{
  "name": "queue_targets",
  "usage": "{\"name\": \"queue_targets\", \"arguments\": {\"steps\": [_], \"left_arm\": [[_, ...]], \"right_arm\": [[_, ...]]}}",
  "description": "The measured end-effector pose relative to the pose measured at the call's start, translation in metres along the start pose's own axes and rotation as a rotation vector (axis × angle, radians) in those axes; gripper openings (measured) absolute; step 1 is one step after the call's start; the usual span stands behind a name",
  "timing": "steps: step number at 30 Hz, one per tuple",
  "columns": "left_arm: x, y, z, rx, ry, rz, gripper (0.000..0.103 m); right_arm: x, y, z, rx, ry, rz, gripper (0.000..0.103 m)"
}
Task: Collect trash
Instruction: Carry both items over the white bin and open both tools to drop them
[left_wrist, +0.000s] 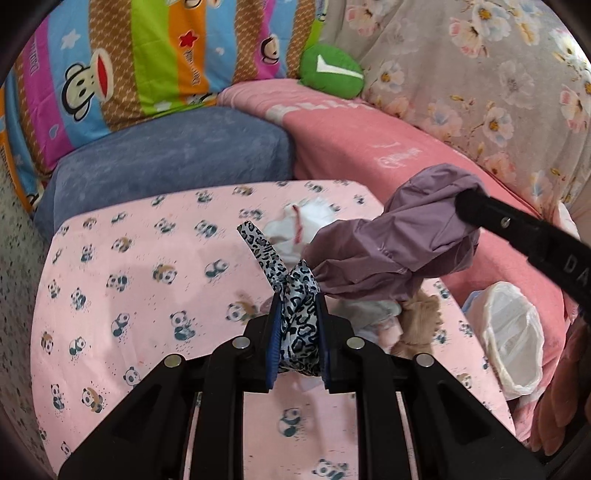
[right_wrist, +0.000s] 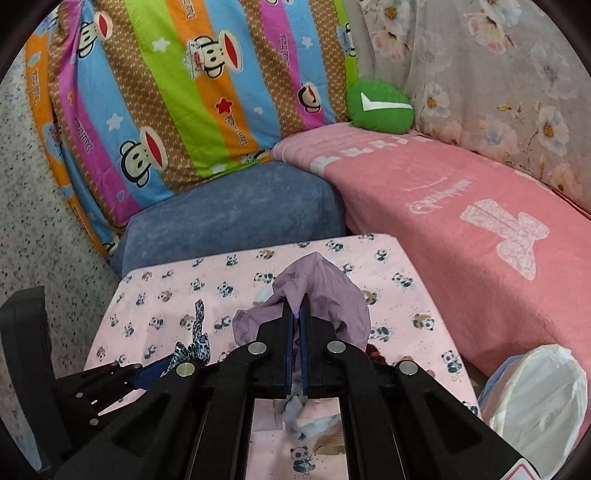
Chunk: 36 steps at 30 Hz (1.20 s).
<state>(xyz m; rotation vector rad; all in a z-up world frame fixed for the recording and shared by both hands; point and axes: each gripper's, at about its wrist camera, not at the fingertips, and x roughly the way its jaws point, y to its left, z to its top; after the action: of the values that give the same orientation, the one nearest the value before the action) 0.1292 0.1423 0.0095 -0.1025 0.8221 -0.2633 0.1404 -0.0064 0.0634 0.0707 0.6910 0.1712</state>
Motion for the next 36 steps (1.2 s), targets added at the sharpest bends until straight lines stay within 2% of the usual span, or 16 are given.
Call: {"name": "queue_targets", "arguments": {"steps": [7,10,16,28,36], "left_arm": [[-0.018,-0.054,0.008,0.077,-0.051,-0.051,0.017],[-0.022,-0.083,0.008,0.118,-0.062,-0.072,0.017],[-0.02,-0.141,0.002,0.198,-0.061,-0.119,0.017],[0.006,-0.257,-0.02,0.346,-0.003,-0.227,0.017],[0.024,-0.31,-0.034,0.408,0.04,-0.275,0.018]], "right_arm": [[-0.072,-0.043,0.01,0.067,-0.111,-0.041,0.004],[-0.098,-0.066,0.007,0.081,-0.148,-0.092,0.004],[-0.136,-0.124,-0.01,0.159,-0.173,-0.165,0.004],[-0.168,-0.228,-0.066,0.289,-0.147,-0.307,0.004],[-0.174,-0.282,-0.091,0.374,-0.129,-0.363,0.004]]}}
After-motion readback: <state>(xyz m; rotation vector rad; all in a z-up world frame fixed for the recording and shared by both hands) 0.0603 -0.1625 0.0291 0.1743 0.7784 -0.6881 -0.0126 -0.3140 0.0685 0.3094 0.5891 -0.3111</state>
